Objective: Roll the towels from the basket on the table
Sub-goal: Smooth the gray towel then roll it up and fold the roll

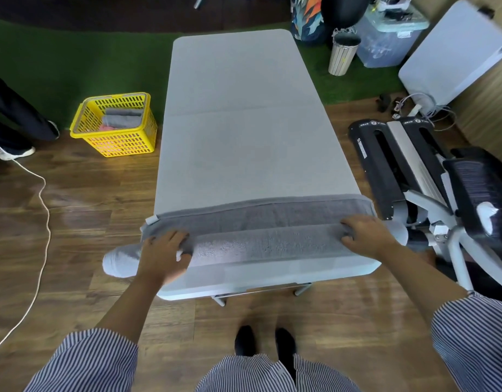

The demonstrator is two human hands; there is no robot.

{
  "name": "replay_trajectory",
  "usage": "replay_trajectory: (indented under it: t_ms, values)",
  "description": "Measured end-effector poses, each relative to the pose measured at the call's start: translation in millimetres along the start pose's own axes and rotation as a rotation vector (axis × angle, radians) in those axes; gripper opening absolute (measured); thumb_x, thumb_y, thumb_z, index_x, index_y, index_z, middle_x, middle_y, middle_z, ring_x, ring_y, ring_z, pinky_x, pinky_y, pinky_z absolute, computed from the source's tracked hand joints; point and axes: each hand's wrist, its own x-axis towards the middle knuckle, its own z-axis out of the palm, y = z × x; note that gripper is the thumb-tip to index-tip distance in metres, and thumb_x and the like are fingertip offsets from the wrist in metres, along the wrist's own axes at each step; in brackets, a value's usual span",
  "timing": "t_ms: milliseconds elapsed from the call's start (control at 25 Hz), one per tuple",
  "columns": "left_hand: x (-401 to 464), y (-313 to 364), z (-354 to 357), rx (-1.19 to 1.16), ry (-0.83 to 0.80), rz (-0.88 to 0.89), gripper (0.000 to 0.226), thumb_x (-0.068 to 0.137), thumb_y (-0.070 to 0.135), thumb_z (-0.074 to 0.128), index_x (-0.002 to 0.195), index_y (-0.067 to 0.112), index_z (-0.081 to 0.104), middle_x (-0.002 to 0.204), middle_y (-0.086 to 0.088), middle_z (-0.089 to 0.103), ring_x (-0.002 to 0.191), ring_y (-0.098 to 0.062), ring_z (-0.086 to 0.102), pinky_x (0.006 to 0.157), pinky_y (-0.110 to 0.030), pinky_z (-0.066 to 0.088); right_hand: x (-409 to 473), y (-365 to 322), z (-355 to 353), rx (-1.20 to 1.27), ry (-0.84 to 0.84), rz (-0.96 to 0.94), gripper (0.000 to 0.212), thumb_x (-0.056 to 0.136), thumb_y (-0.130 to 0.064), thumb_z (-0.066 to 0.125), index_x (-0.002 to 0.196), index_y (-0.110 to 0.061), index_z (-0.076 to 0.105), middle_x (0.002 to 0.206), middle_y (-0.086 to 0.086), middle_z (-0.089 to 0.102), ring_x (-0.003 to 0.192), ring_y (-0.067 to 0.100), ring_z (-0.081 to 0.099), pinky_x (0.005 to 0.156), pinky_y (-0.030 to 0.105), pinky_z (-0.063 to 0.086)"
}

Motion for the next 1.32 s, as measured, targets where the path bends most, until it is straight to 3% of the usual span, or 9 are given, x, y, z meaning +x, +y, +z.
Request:
replay_trajectory:
  t_ms: [120,200,320,560,720,880,1080,1240,1320]
  values:
    - [0.4,4.4,1.7,-0.010,0.091,0.006,0.037,0.073,0.031,0.046,0.103,0.019,0.064,0.102,0.003,0.068,0.095,-0.022,0.064,0.084,-0.047,0.048,5.0,-2.7,4.0,0.010,0.183,-0.045,0.016,0.085,-0.012,0.056,0.098,-0.008,0.065,0.103,0.009,0.065,0.095,0.032,0.058,0.081,0.042,0.046]
    - [0.3,5.0,4.5,-0.006,0.042,0.011,0.041,0.073,0.037,0.046,0.103,0.017,0.065,0.101,0.001,0.069,0.094,-0.024,0.065,0.085,-0.047,0.048,2.4,-5.3,4.1,0.037,0.127,-0.037,0.026,0.089,-0.020,0.054,0.109,-0.007,0.063,0.113,0.009,0.064,0.103,0.029,0.057,0.092,0.042,0.044]
    - [-1.6,5.7,8.5,0.039,-0.064,0.008,0.057,0.061,0.035,0.074,0.113,0.014,0.063,0.107,-0.003,0.069,0.099,-0.029,0.064,0.093,-0.052,0.043,-4.2,-7.3,4.4,-0.064,-0.046,-0.060,0.051,0.081,-0.026,0.063,0.128,-0.008,0.051,0.130,0.008,0.053,0.120,0.028,0.047,0.106,0.039,0.030]
    - [-7.9,11.9,-1.6,-0.053,-0.018,0.051,0.047,0.066,0.042,0.049,0.102,0.018,0.068,0.077,0.006,0.069,0.067,-0.022,0.064,0.066,-0.032,0.047,-6.0,-7.8,-2.0,-0.063,-0.099,0.007,0.017,0.082,-0.028,0.054,0.093,-0.015,0.058,0.097,0.006,0.065,0.090,0.024,0.057,0.076,0.031,0.036]
    - [-4.0,4.5,-10.2,-0.099,-0.009,0.049,0.054,0.073,0.045,0.044,0.115,0.017,0.063,0.107,0.002,0.065,0.085,-0.021,0.063,0.069,-0.031,0.048,0.3,-10.2,-9.0,-0.130,-0.021,-0.017,0.010,0.078,-0.019,0.057,0.087,-0.014,0.056,0.095,0.004,0.062,0.090,0.029,0.056,0.074,0.031,0.036]
    - [-0.7,9.0,-8.3,0.059,0.124,0.048,0.041,0.077,0.030,0.042,0.106,0.014,0.066,0.104,-0.005,0.067,0.091,-0.028,0.065,0.079,-0.044,0.051,11.7,-15.5,-2.0,-0.194,0.163,-0.088,0.014,0.070,0.000,0.059,0.083,-0.006,0.063,0.086,0.013,0.065,0.074,0.033,0.056,0.067,0.043,0.049]
    - [0.2,5.0,2.7,0.029,0.025,0.143,0.052,0.069,0.040,0.047,0.107,0.009,0.065,0.106,-0.008,0.067,0.094,-0.028,0.063,0.087,-0.045,0.046,8.1,-30.7,-3.6,-0.215,-0.033,0.023,0.042,0.077,-0.035,0.060,0.113,-0.015,0.055,0.115,0.000,0.055,0.098,0.022,0.056,0.072,0.034,0.052]
    - [10.7,-8.3,2.4,0.001,0.035,0.217,0.045,0.075,0.033,0.047,0.114,0.012,0.059,0.110,-0.005,0.063,0.096,-0.027,0.062,0.087,-0.047,0.046,15.6,-38.7,-1.3,-0.208,0.001,0.108,0.037,0.086,-0.011,0.049,0.123,-0.012,0.048,0.128,0.004,0.048,0.096,0.029,0.057,0.054,0.032,0.042]
    - [14.2,-9.7,3.4,0.002,0.083,0.206,0.045,0.077,0.032,0.047,0.116,0.013,0.059,0.112,-0.004,0.062,0.097,-0.025,0.061,0.087,-0.043,0.046,20.9,-41.4,1.7,-0.093,0.022,0.153,0.047,0.088,0.000,0.042,0.134,-0.007,0.039,0.137,0.008,0.038,0.097,0.035,0.056,0.056,0.036,0.042]
